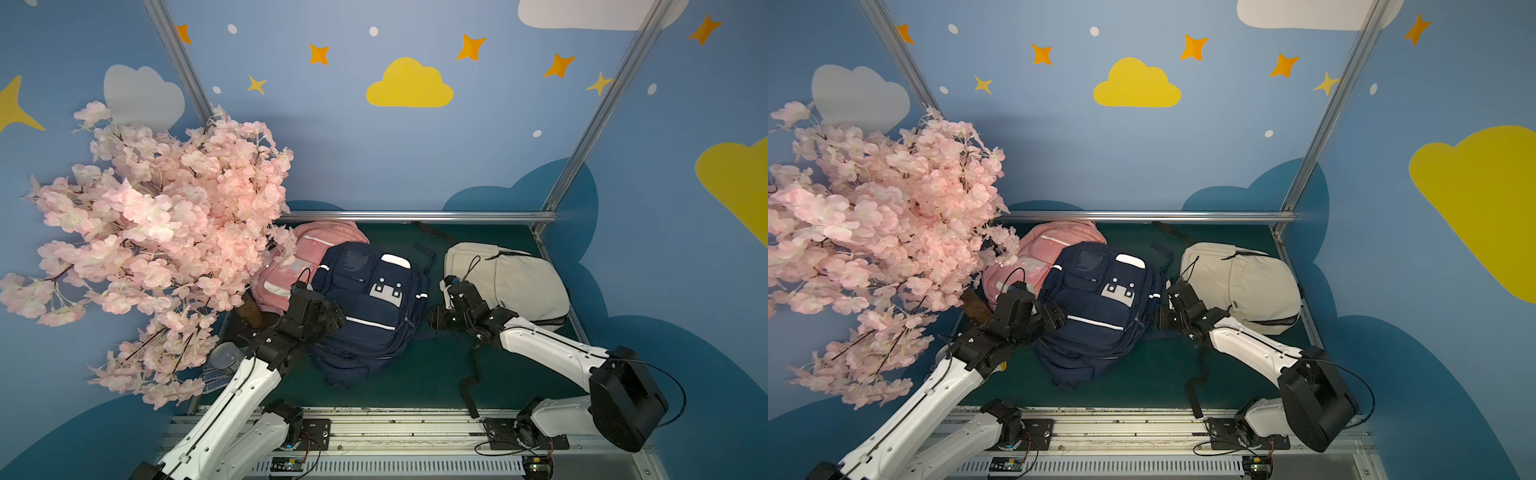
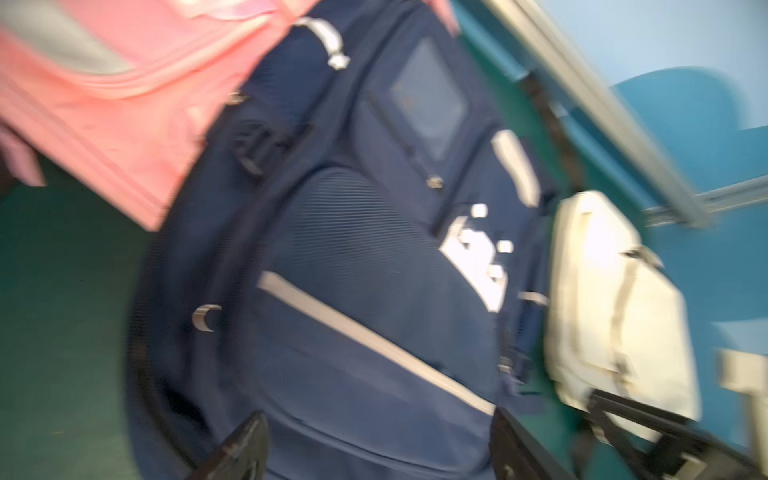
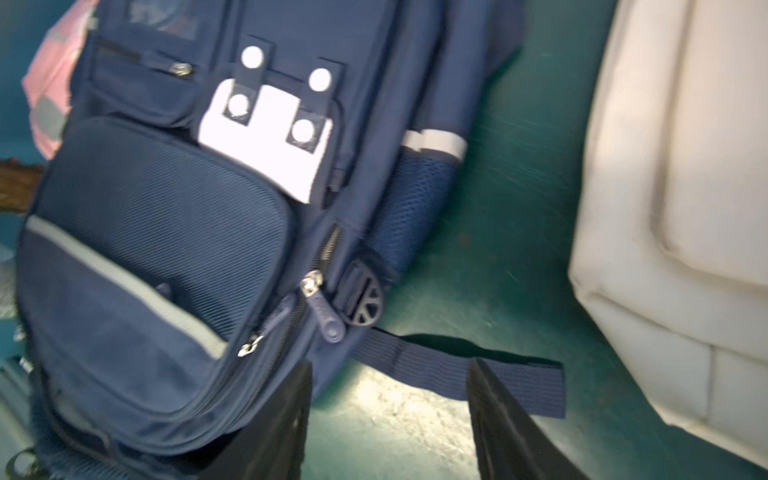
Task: Zip up the backpack
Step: Adjust the backpack on the backpack.
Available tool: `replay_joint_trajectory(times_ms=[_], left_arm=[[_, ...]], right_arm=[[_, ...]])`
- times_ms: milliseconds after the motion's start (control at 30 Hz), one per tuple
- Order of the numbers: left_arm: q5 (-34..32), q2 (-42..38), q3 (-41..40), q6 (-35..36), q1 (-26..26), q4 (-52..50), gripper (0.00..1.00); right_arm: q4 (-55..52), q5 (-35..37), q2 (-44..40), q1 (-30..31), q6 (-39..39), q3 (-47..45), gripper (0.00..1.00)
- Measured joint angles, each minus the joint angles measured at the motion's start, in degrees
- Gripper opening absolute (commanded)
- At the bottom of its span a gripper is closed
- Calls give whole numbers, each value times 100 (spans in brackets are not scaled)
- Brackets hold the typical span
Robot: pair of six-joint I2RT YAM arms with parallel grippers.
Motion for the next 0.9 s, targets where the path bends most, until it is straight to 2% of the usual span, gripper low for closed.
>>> replay_joint_trajectory(times_ms=[200,367,500,600,667,800,833,900], left_arm=[[63,507,-367,385,922,170,91],[308,800,-750,472,1222,450,88],[498,898,-890,522,1309,686,76],[584,929,-992,518,1340,833,60],[601,953,-1014,505,1362,863,45],[680,1049,-968,531,1381,909,24],[699,1084,-903,533,1381,883,21],[730,1139,-739,542,1381,824,15]], right_arm=[[59,-136,599,-90,245,339,61],[66,-560,1338,-157,238,892,61],[94,-796,1864,-273,240,1121,61],[94,-903,2197,-321,205,1250,56],[87,-953,2358,-341,177,1344,47],[107,-1156,2457,-350,61,1471,4],[127,-1200,2448,-348,31,1484,0],[142,-1246,2402,-345,37,1486,0]])
